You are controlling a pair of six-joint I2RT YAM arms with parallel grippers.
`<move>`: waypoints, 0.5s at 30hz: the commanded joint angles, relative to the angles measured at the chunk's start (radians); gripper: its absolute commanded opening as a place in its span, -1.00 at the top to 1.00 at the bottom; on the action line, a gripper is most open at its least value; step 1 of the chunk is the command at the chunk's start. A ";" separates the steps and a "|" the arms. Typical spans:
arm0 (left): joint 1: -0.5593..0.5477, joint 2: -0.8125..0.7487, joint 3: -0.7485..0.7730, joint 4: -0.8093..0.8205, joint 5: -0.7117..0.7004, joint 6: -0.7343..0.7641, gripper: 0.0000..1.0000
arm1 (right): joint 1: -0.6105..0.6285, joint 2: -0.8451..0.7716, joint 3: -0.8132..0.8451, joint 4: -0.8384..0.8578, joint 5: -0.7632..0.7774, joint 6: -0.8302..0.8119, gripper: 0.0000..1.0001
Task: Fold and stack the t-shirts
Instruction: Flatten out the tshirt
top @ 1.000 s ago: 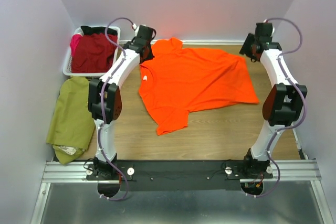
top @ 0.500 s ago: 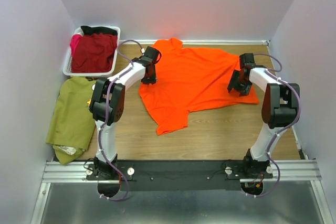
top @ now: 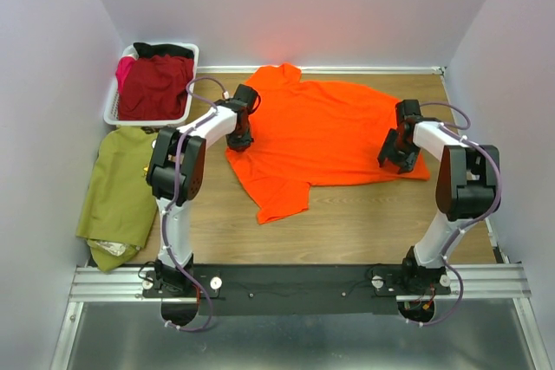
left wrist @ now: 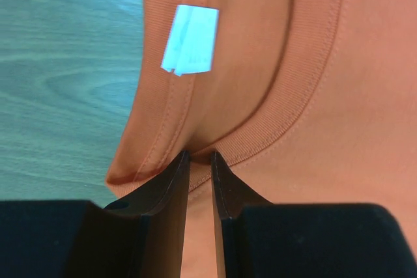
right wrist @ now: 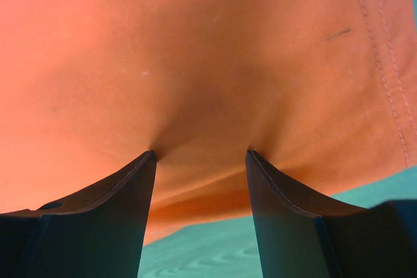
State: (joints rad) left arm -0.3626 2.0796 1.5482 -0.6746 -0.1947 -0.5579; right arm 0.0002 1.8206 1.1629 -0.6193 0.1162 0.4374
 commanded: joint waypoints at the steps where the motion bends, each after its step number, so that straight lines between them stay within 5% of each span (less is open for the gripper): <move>1: 0.048 -0.024 -0.089 -0.092 -0.038 -0.033 0.43 | -0.002 0.005 -0.091 -0.169 0.071 0.052 -0.31; 9: 0.085 -0.055 -0.194 -0.082 -0.015 -0.031 0.44 | -0.002 -0.018 -0.152 -0.240 0.065 0.066 -0.29; 15: 0.093 -0.084 -0.129 -0.069 -0.026 0.012 0.48 | -0.002 -0.075 -0.134 -0.247 0.051 0.066 -0.24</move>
State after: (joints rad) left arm -0.2977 1.9862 1.4086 -0.6624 -0.1776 -0.5945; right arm 0.0006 1.7443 1.0691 -0.7216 0.1093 0.5140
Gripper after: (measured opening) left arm 0.279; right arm 0.635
